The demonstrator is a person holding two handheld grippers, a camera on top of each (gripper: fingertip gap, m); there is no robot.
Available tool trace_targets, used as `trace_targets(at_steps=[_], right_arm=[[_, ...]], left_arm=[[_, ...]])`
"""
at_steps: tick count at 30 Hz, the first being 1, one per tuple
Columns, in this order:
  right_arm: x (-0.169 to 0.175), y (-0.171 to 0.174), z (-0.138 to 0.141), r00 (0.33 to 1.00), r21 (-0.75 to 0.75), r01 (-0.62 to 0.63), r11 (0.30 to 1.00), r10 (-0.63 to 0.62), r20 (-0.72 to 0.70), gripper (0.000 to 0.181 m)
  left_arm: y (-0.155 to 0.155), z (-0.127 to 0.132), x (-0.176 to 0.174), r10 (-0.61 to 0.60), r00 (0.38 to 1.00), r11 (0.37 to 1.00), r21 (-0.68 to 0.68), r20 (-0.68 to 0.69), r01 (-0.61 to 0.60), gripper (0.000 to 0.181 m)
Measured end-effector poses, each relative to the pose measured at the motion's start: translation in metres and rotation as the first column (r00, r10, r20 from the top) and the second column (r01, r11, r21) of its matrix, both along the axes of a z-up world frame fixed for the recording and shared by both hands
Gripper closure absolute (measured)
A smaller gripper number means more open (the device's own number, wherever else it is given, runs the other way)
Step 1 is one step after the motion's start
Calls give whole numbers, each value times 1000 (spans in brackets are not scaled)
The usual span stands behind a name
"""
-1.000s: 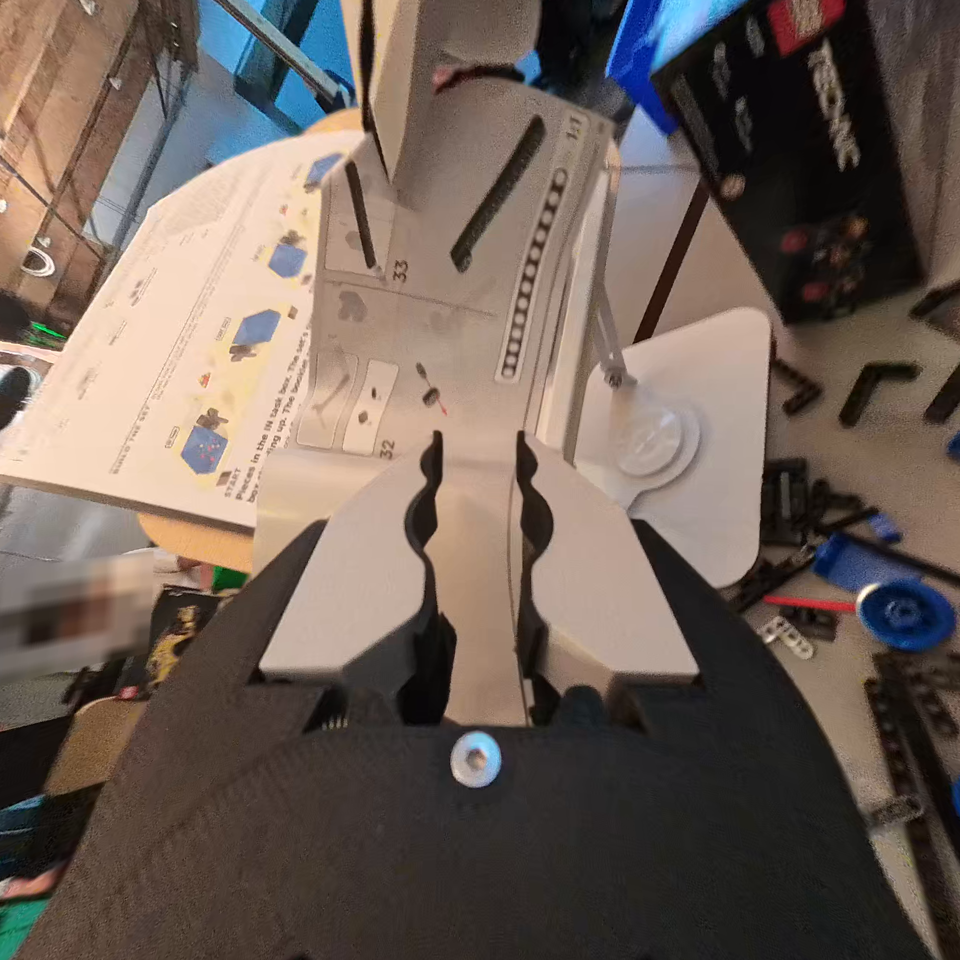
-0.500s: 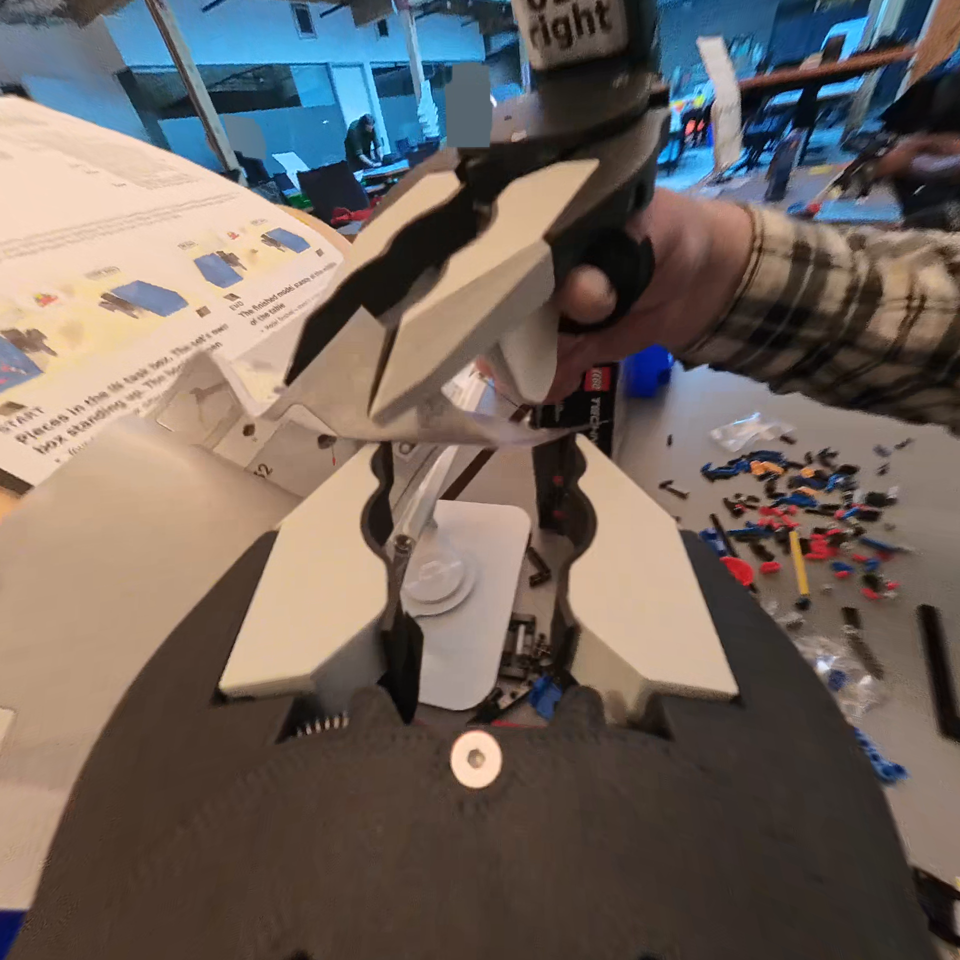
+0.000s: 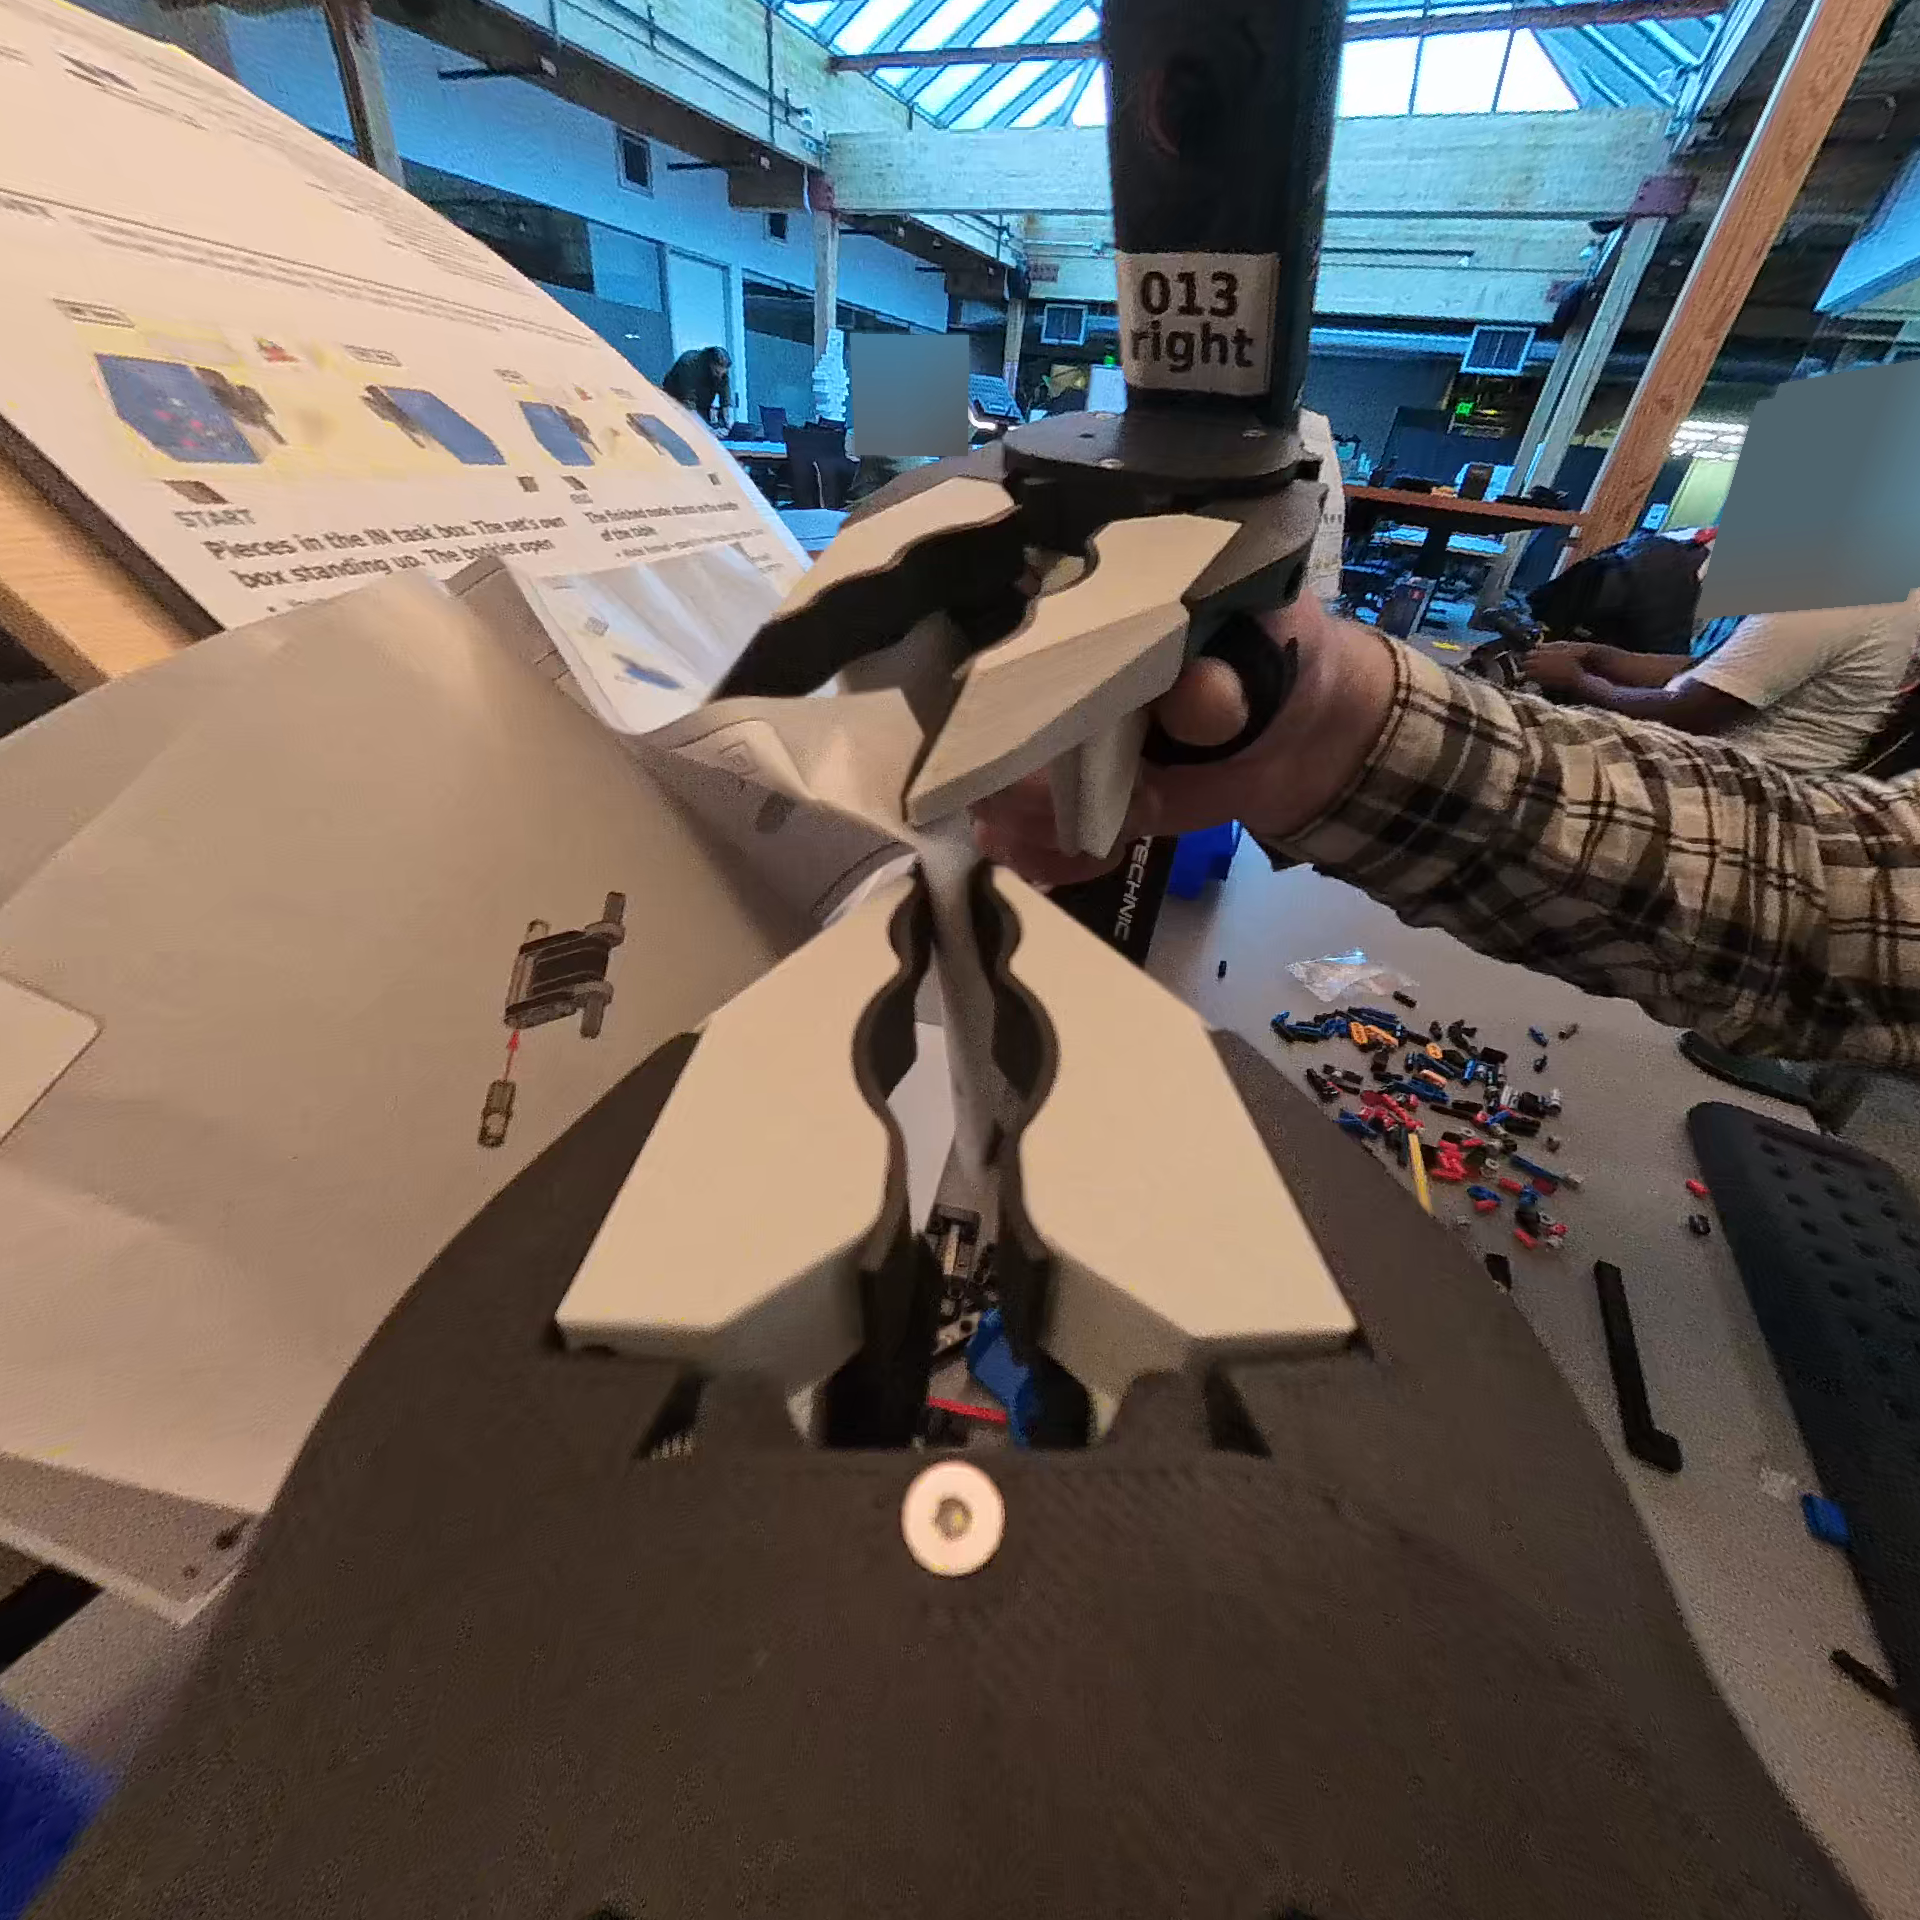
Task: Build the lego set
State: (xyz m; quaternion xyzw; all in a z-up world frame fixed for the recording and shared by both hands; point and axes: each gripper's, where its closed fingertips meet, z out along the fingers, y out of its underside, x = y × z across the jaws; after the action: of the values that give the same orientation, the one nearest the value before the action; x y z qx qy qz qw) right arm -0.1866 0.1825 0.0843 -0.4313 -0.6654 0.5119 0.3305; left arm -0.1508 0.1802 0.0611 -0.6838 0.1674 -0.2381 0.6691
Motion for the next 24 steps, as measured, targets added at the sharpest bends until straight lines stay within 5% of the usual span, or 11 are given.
trace_targets(at_steps=[4, 7, 13, 17, 24], right_arm=[[6, 4, -2, 1000, 41, 11, 999, -11, 0, 142], [11, 10, 2, 999, 59, 35, 998, -33, -22, 142], [21, 26, -7, 994, 209, 107, 972, -105, -22, 150], [25, 23, -40, 993, 427, 47, 903, -87, 75, 155], [7, 16, -98, 977, 726, -68, 684, -102, 188, 160]], left_arm=[[-4, -4, -11, 15, 1000, 1000, -24, 16, -15, 181], [-9, -1, -24, 31, 998, 999, -29, 62, -29, 167], [-14, -1, -78, 151, 986, 987, -64, 77, -146, 181], [-9, -8, -116, 221, 973, 969, -130, 69, -211, 180], [5, -30, -136, 259, 966, 942, -225, 21, -247, 168]])
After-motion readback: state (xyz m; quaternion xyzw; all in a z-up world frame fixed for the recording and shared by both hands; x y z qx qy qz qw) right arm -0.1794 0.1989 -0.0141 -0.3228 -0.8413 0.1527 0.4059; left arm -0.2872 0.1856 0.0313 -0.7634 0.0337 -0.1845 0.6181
